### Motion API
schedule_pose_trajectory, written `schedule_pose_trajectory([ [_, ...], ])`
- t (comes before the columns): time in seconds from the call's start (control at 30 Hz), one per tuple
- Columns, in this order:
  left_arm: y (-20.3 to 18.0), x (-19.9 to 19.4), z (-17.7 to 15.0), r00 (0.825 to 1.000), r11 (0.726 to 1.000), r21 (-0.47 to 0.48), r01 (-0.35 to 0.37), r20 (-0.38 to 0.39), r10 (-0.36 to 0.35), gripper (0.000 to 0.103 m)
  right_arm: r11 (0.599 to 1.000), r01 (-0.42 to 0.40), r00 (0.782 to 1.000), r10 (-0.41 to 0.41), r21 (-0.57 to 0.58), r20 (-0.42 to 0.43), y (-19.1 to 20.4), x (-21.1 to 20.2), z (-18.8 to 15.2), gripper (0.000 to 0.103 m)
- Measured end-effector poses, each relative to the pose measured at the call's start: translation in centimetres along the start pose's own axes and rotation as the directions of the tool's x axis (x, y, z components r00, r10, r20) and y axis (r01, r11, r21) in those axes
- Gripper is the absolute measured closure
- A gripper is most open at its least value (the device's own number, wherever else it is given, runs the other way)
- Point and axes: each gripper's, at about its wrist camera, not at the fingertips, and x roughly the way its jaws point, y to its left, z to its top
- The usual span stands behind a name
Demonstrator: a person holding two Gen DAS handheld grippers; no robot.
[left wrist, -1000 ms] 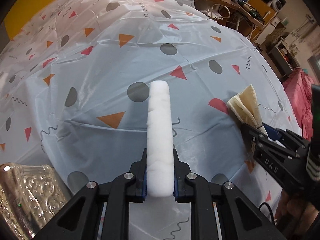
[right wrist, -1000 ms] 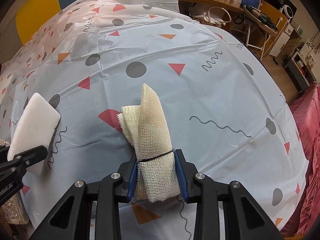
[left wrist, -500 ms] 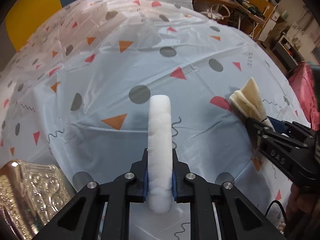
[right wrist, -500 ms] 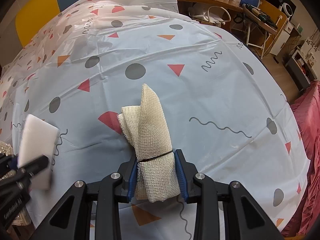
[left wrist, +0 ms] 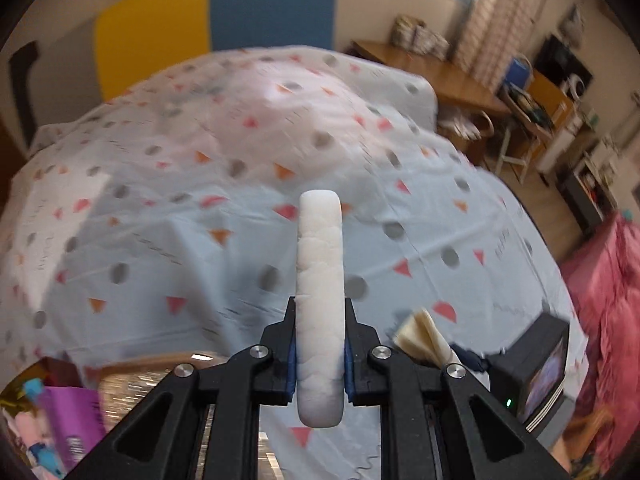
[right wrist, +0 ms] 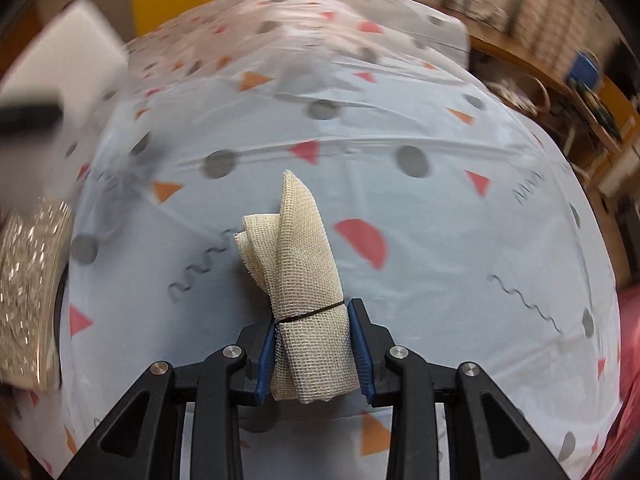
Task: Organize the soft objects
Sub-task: 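Place the white sponge in the gold tray with the left gripper while the right gripper carries the beige cloth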
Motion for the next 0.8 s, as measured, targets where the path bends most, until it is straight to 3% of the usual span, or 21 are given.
schedule_pose_trajectory([
  [0.17, 7.8, -5.0, 2.0, 0.992, 0.988, -0.144, -0.063, 0.095, 0.078, 0.086, 1.0, 0.009, 1.0, -0.009, -0.01, 0.006, 0.4, 0.0, -0.2, 0.07],
  [0.37, 17.5, -11.4, 0.0, 0.967, 0.962, -0.24, -0.132, 0.183, 0.178, 0.086, 0.999, 0.027, 1.0, -0.027, -0.021, 0.012, 0.5, 0.0, -0.3, 0.068],
  [0.5, 24.2, -14.6, -4.4, 0.954, 0.936, -0.315, -0.159, 0.195, 0.228, 0.086, 0.999, 0.034, 0.999, -0.034, -0.033, 0.013, 0.6, 0.0, -0.5, 0.067],
  [0.63, 30.2, -16.5, -10.9, 0.941, 0.899, -0.396, -0.187, 0.19, 0.28, 0.086, 0.994, 0.076, 0.997, -0.074, -0.081, 0.025, 1.4, 0.0, -0.6, 0.068],
  [0.8, 34.3, -17.5, -20.2, 0.941, 0.854, -0.485, -0.189, 0.16, 0.299, 0.086, 0.99, 0.098, 0.995, -0.095, -0.102, 0.034, 1.7, 0.0, -0.7, 0.069],
])
